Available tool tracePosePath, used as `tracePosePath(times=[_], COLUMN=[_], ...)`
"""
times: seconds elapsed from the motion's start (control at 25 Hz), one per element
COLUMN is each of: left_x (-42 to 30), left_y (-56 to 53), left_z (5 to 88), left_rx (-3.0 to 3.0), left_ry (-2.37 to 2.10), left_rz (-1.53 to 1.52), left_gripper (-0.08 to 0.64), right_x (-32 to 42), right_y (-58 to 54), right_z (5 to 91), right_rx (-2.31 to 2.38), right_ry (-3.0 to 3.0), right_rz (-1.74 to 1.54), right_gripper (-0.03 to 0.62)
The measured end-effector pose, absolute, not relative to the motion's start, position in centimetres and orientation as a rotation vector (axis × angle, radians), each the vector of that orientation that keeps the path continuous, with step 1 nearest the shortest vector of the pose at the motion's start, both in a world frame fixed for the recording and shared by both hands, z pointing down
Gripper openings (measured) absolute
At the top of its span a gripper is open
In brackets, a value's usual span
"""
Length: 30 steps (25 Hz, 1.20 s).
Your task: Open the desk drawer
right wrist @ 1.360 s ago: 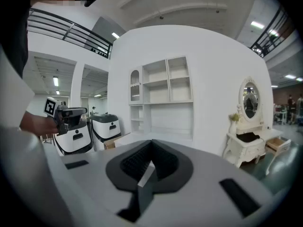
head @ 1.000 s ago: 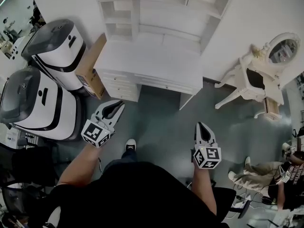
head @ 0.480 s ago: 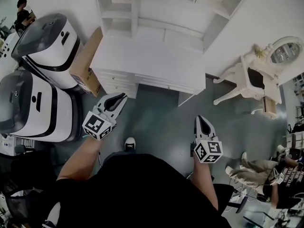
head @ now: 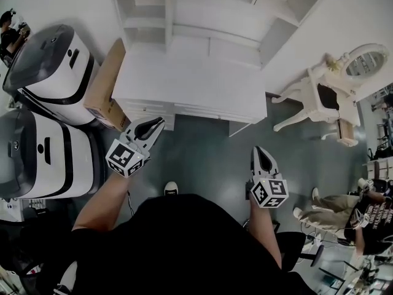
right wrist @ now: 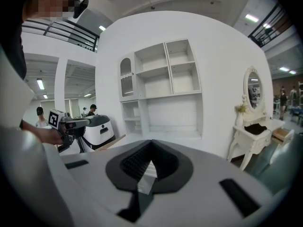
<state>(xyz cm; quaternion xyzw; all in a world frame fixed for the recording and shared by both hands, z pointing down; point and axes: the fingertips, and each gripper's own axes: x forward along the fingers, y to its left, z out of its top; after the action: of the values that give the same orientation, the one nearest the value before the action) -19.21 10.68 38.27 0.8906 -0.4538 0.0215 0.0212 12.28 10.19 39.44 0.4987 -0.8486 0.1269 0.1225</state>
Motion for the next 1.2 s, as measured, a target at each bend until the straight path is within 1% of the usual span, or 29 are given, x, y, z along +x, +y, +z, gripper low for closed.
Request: tracePosePath(times=[0.2, 0.4, 0.72, 1.0, 1.2], left_x=[-20.3, -20.1, -17.7, -15.9, -12.3], left_y=[9.2, 8.1, 5.8, 2.2, -1.9], left_z=[39.3, 40.1, 40.4, 39.5, 37.6], left_rx=[2.759, 2.741, 2.757, 2.705, 2.686], left_ry=[-1.364, -1.332, -1.314, -1.402, -1.453], left_rz=[0.081, 0.082, 0.166, 0.256, 0.213], left_gripper=[0.041, 0.041, 0.037, 0.032, 0.031], right_x=[10.6, 11.1, 12.6, 15.6, 17.9], right_y=[9.2, 8.4, 5.3, -0.9, -5.1], right_z=[39.9, 40.5, 43.1, 42.6, 44.1], right_rx=[1.44, 1.435, 1.375, 1.31, 1.234], right_ry=[-2.465, -2.442, -2.474, -2.557, -2.591], right_rz=[0.375, 0.393, 0.489, 0.492, 0.519], right_gripper=[0.002, 0.002, 0.002, 0.002, 0.002])
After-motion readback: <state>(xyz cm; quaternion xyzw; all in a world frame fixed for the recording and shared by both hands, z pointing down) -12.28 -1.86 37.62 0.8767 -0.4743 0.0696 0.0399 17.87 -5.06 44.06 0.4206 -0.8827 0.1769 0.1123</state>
